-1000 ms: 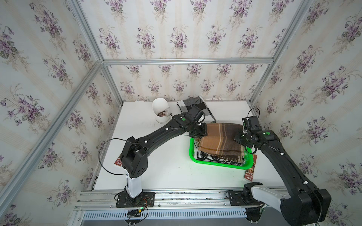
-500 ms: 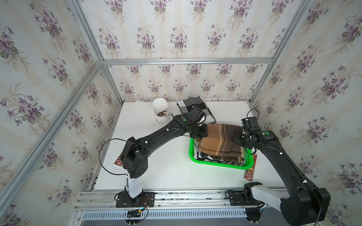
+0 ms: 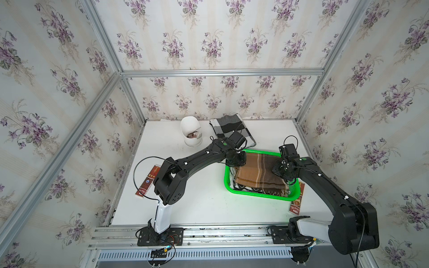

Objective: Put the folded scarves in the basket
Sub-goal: Place the scarf in the basket, then move the basket to the center of the board.

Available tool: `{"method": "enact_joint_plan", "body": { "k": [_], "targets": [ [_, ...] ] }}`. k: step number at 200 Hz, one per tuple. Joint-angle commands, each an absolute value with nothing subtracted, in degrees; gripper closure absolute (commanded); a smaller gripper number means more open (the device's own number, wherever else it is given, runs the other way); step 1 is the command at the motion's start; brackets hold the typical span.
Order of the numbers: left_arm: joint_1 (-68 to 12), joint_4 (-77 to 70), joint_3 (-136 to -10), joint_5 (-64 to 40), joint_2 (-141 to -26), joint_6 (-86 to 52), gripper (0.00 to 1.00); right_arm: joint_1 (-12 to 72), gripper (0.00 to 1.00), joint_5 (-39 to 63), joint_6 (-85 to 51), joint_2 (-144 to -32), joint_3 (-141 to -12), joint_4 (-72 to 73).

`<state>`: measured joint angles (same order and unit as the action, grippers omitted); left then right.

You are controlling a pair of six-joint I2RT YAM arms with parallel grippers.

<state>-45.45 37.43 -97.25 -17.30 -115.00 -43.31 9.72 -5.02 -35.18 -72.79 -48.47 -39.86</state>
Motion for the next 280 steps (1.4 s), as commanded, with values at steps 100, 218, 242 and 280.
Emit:
{"method": "enact_joint_plan", "body": {
  "k": [100, 218, 242, 280],
  "targets": [
    [-46.10, 44.12, -96.68, 1.00, -111.81, -38.20, 0.45, 9.35, 0.49, -17.61, -37.91, -67.51, -49.32, -43.04],
    [-36.02, 48.01, -104.63, -6.72, -113.86, -30.56, 0.31, 9.85, 0.44, -6.37, -35.96, -78.72, -67.33, -35.57],
    [-35.51, 44.18, -100.37, -11.37, -115.06, -30.85, 0.35, 9.84, 0.44, -6.78, -36.04, -84.52, -74.04, -35.87],
    [-35.66, 41.74, -95.78, -12.53, -115.67, -31.76, 0.44, 9.79, 0.44, -6.36, -36.29, -86.82, -76.65, -35.61]
  ]
}}
